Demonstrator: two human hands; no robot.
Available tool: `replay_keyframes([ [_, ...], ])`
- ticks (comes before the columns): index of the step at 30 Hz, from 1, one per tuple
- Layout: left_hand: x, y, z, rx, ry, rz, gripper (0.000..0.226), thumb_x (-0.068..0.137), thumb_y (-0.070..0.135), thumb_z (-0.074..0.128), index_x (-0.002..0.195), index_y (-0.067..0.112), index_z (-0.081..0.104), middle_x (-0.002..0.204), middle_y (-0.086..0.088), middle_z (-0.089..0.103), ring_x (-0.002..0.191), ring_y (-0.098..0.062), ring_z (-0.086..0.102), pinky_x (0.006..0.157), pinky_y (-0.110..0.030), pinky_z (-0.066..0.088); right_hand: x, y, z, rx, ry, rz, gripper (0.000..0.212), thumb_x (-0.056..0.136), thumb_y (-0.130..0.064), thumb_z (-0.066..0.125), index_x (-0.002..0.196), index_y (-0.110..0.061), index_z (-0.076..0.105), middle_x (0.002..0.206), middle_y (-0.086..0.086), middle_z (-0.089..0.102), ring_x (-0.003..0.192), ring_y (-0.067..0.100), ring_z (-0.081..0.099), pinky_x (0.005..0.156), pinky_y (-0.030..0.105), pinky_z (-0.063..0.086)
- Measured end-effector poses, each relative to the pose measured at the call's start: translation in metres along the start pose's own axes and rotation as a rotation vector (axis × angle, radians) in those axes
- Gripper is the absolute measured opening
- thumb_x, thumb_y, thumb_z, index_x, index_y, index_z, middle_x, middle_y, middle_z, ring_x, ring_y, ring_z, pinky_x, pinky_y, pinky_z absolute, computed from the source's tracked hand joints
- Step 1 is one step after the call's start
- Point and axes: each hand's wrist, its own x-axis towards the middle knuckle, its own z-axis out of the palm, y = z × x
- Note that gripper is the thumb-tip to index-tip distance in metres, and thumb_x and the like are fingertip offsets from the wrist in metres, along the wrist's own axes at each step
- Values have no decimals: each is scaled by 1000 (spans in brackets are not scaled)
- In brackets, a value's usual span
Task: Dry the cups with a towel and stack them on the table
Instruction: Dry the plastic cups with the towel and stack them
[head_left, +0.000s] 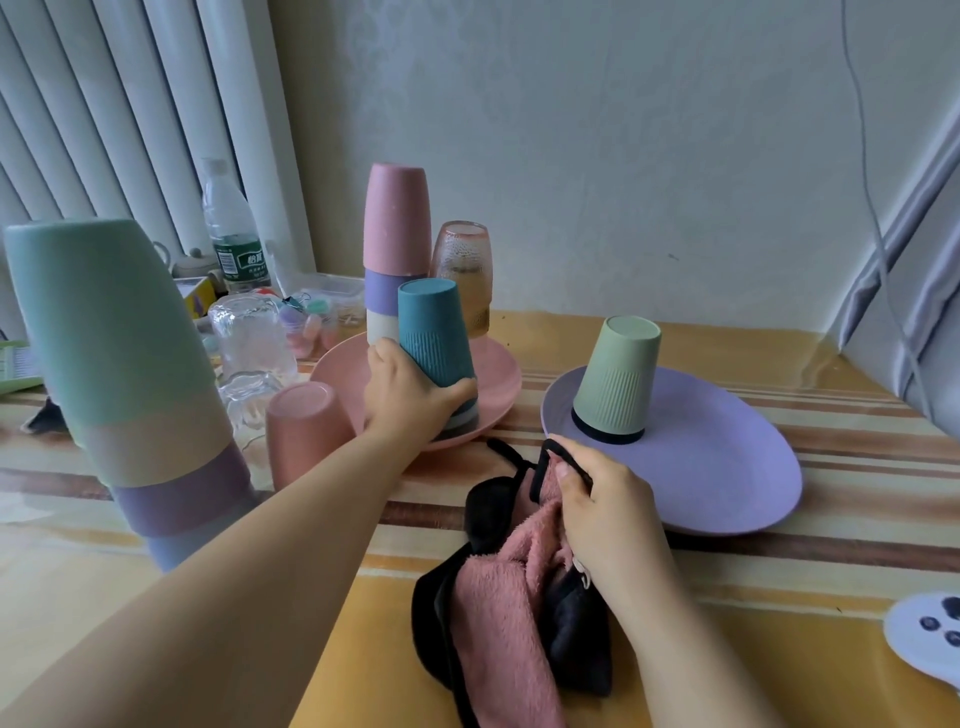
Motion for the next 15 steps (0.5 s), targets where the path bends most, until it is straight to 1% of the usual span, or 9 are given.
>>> replay_keyframes([
  [4,-1,1,-3,62,-16,43,67,73,51,75,99,13,28,105,-6,36,86,-24,41,68,-37,37,0,-1,1,0,-9,4,34,97,-10,47,126,-21,60,119,-1,66,109,14,56,78,7,31],
  [7,-3,2,-1,97,4,49,65,74,53,73,97,12,28,103,-6,35,84,-26,41,66,-38,37,0,-2,1,1,-6,-1,34,97,-9,47,126,-20,60,119,-1,66,110,15,56,78,7,31],
  [9,-5,2,1,141,32,66,65,75,54,71,95,11,28,100,-7,35,83,-30,46,65,-38,38,0,-2,2,6,-11,3,34,97,-10,47,126,-21,60,116,0,67,107,19,59,80,11,35],
  [11,-6,2,2,170,54,84,64,76,55,69,95,10,28,100,-7,33,87,-34,54,65,-39,39,0,-3,3,14,-14,9,33,97,-11,46,125,-22,60,112,2,68,103,24,62,81,17,39],
  [15,-4,0,4,182,63,126,63,77,55,68,94,10,27,100,-7,32,88,-38,57,66,-39,40,-1,-3,4,8,-8,4,33,97,-11,46,125,-21,60,116,-1,66,108,17,59,81,11,35],
])
